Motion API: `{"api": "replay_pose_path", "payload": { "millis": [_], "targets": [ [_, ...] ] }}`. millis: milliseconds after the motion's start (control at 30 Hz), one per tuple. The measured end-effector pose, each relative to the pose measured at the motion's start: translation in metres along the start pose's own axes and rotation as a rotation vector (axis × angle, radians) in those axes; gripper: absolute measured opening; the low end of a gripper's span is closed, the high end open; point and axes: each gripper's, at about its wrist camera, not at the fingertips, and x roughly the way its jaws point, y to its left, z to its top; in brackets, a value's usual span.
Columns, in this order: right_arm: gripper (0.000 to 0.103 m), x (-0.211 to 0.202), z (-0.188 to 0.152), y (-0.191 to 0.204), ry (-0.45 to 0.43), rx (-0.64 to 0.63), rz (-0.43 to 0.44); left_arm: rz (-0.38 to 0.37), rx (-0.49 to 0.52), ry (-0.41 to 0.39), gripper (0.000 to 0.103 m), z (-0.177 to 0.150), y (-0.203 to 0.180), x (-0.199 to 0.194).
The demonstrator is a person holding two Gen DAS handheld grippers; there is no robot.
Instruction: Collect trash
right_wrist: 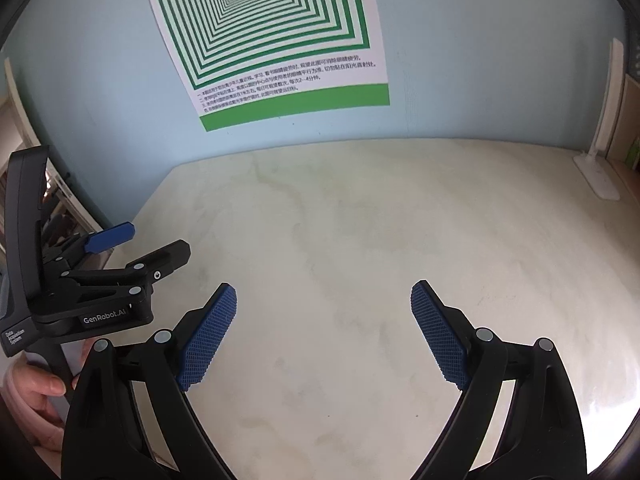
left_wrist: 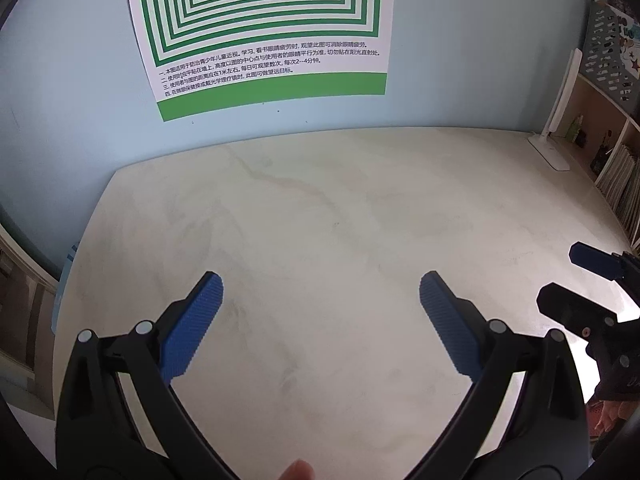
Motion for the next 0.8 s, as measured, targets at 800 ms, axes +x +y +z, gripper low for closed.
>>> {"api": "replay_pose_path", "payload": {
  "millis": [800],
  "targets": [
    [0.089, 0.012, -0.005, 0.009, 0.027, -0.021, 0.0, 0.045, -0.005, -0.057, 0.097, -0.011, 0.005, 0.009]
  ]
}}
